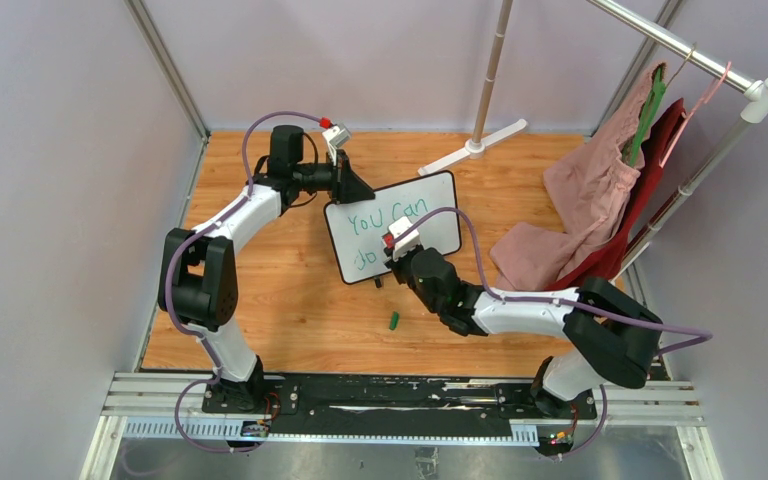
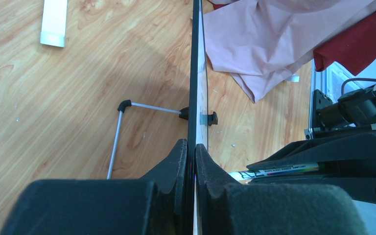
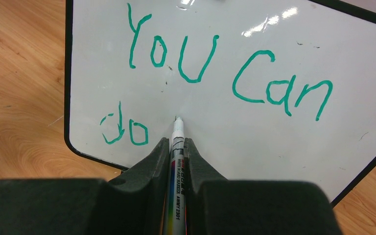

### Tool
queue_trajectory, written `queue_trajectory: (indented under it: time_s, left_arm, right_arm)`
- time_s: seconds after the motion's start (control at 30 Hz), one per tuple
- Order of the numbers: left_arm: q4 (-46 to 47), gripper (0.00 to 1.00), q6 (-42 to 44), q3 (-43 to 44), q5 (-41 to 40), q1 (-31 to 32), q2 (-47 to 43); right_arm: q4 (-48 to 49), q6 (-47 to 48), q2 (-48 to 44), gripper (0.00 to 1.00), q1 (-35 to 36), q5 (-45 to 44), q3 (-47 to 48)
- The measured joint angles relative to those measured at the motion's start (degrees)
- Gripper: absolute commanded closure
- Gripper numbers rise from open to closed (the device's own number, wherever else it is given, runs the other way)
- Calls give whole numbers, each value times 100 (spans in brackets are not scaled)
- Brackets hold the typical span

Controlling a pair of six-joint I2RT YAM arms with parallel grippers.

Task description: Write a sentence on the whiteboard

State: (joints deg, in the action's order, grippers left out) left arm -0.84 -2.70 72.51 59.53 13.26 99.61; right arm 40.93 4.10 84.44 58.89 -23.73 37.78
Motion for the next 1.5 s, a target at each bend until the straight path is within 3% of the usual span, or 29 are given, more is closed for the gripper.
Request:
queue_trajectory:
  time_s: [1.5]
  left_arm:
    - [61, 100, -59, -24, -17, 0, 0]
  right_arm:
    - [-348, -577, 42, 100, -2, -15, -299]
